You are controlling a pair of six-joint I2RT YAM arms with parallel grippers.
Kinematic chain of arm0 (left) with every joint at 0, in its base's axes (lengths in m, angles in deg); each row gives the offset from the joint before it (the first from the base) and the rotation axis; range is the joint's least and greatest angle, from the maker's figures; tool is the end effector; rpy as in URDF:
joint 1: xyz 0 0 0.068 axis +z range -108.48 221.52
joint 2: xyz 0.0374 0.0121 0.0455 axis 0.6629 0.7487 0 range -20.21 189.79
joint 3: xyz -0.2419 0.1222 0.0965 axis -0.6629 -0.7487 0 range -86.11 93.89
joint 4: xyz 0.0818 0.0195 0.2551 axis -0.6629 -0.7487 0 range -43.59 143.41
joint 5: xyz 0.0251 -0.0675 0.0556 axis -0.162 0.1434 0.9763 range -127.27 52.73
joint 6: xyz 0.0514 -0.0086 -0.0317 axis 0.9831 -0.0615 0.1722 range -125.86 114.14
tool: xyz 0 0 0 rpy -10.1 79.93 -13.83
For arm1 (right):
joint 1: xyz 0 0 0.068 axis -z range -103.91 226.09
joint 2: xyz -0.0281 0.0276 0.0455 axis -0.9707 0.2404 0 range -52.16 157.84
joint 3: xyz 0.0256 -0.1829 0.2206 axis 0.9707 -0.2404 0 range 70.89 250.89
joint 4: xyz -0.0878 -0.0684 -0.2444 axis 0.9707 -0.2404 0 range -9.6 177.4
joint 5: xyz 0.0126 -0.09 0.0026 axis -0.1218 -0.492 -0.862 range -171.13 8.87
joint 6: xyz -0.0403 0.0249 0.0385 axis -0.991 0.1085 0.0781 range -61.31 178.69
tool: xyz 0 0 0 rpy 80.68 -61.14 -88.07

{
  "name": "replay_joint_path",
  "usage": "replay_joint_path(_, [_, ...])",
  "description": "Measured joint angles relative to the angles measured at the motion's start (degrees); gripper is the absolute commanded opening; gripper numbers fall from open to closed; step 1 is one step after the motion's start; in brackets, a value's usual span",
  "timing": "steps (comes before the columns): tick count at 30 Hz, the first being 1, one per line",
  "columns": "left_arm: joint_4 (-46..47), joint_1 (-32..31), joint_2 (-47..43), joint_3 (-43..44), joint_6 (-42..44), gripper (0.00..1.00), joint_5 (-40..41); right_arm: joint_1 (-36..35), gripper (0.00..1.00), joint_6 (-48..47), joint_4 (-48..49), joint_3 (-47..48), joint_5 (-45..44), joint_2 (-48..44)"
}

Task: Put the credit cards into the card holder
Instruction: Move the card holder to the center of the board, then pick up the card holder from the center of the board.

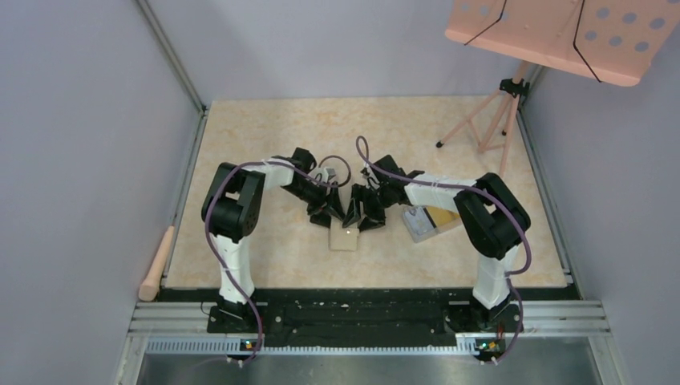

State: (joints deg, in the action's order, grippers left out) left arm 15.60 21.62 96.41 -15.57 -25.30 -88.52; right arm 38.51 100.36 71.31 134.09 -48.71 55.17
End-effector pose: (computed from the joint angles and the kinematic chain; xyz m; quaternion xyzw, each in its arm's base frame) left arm 0.3401 -0.1610 0.1209 -0.0267 -0.9003 0.4228 0.1001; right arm 0.2879 0.2525 0.1496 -0.0386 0.9300 0.3652 0.0179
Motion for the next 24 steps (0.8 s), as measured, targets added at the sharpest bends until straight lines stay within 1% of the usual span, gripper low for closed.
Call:
replay_joint_path(1, [0.3,0.5,0.0,0.5,-0.4,0.70,0.9,0.6,0.62,0.0,0.3,0.7,-0.1,0.4])
replay_joint_path(4, [0.2,2.1,-0.2,2.3,-2.1,0.81,3.1,1.7,0.66,-0.5,-0.6,3.7,-1.3,1.3])
replay_joint_path(6, [-0.5,3.2,-0.9,3.3,-2.2,0.85,5.2,1.8,0.67,-0.9,-1.3,5.3,-3.5,1.6])
replay_joint_path(8, [-1.5,3.7,-1.7,3.7,-2.0,0.85,7.8,1.8,0.67,-1.2,-1.6,6.1,-5.3,1.6])
replay_joint_path(12, [-3.2,3.7,-3.0,3.4,-1.4,0.81,11.2,1.8,0.64,-1.6,-2.4,6.2,-7.3,1.7])
replay_joint_path(14, [-3.1,3.7,-3.7,2.1,-1.2,0.78,11.4,1.8,0.62,-1.4,-2.0,5.8,-7.5,1.8])
replay_joint_path(19, [-2.1,3.9,-3.8,-1.4,-2.0,0.69,6.8,1.8,0.57,0.4,0.8,3.6,-5.5,2.6])
replay_joint_path(23, [1.0,3.9,-2.2,-3.1,-4.1,0.62,1.8,1.9,0.46,2.9,6.6,2.0,-2.0,3.8])
replay_joint_path(24, [1.6,3.9,-1.8,-3.3,-4.7,0.60,0.8,2.1,0.40,3.5,7.9,1.7,-1.1,4.3])
